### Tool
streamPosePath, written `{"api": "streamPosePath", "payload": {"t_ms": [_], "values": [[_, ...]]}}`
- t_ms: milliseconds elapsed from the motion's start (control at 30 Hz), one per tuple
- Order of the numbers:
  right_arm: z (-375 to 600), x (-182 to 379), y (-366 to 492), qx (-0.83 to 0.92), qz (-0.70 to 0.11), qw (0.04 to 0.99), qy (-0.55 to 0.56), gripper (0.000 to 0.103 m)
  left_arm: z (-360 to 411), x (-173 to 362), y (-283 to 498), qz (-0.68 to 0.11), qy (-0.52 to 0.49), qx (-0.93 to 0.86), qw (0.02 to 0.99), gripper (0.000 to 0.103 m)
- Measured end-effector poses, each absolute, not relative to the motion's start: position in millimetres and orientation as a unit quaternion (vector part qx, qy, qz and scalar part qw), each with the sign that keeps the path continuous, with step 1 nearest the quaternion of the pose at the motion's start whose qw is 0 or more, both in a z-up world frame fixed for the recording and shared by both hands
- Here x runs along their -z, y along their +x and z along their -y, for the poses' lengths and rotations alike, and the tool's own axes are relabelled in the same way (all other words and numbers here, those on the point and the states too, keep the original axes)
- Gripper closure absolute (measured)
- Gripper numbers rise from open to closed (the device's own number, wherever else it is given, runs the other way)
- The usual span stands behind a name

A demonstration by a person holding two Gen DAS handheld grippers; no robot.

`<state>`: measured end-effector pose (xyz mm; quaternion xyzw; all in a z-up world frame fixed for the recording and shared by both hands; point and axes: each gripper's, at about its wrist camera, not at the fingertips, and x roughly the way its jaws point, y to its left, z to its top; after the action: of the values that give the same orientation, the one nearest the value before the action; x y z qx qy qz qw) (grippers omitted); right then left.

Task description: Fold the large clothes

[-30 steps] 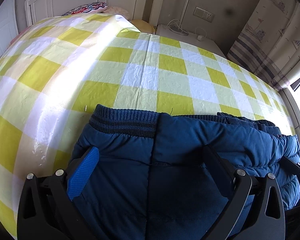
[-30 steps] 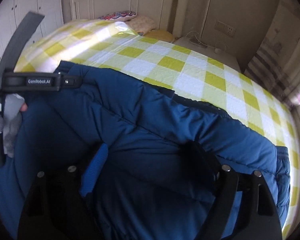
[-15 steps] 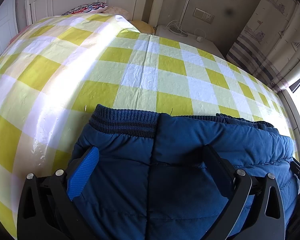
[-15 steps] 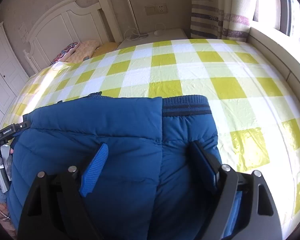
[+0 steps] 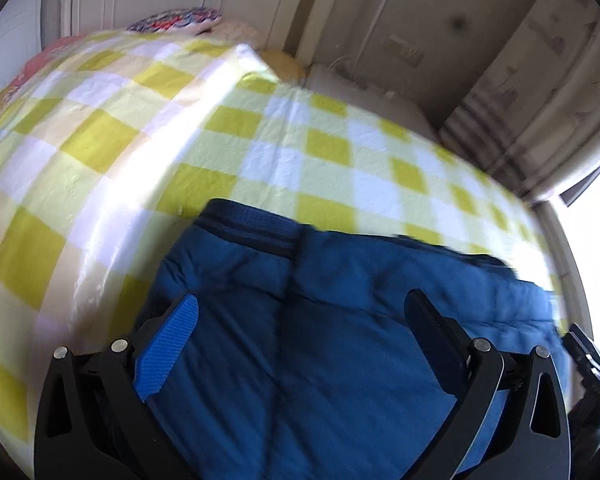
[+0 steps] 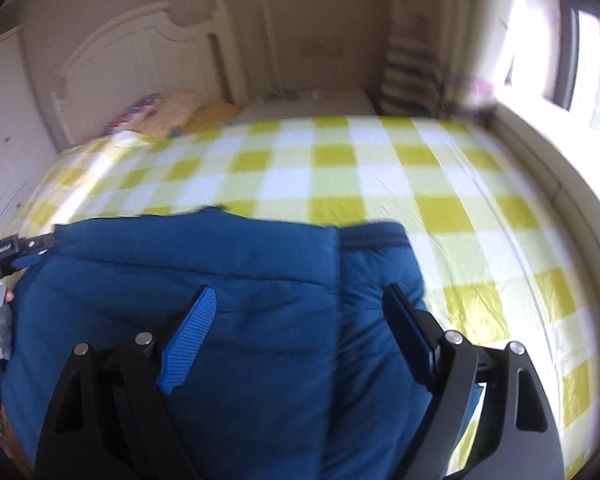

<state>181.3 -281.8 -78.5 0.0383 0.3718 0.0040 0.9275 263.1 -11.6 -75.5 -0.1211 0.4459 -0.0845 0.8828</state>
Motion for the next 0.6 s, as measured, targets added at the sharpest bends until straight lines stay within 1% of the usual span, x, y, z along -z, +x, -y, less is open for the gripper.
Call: {"api": "streamPosePath", "payload": {"t_ms": [100, 133, 200, 267, 300, 333, 600], "values": [[237, 64, 171, -0.042, -0.364, 0.93, -0.028, 0.018, 42, 49, 224, -0.407, -0.074, 0.113, 0.904, 0.004], [224, 63, 169, -0.054, -0.367, 0.928, -0.042, 0.016, 55, 48, 214, -0.399, -0.05, 0.118, 0.908, 0.004], [197, 77, 172, -0.074, -0.388, 0.916, -0.076, 0.014, 79, 59, 206, -0.413, -0.014, 0.138, 0.9, 0.004], [178, 106, 181, -0.069, -0.42, 0.897, -0.114, 0.012, 99, 92, 209, -0.443, 0.029, 0.129, 0.887, 0.004], [179, 117, 185, -0.068, -0.418, 0.901, -0.098, 0.008, 104, 103, 210, -0.439, 0.042, 0.122, 0.889, 0.004], [182, 119, 186, -0.069, -0.419, 0.902, -0.084, 0.006, 106, 106, 208, -0.425, 0.045, 0.118, 0.897, 0.004], [188, 125, 188, -0.078, -0.419, 0.902, -0.064, 0.006, 103, 110, 207, -0.421, 0.039, 0.122, 0.898, 0.004]]}}
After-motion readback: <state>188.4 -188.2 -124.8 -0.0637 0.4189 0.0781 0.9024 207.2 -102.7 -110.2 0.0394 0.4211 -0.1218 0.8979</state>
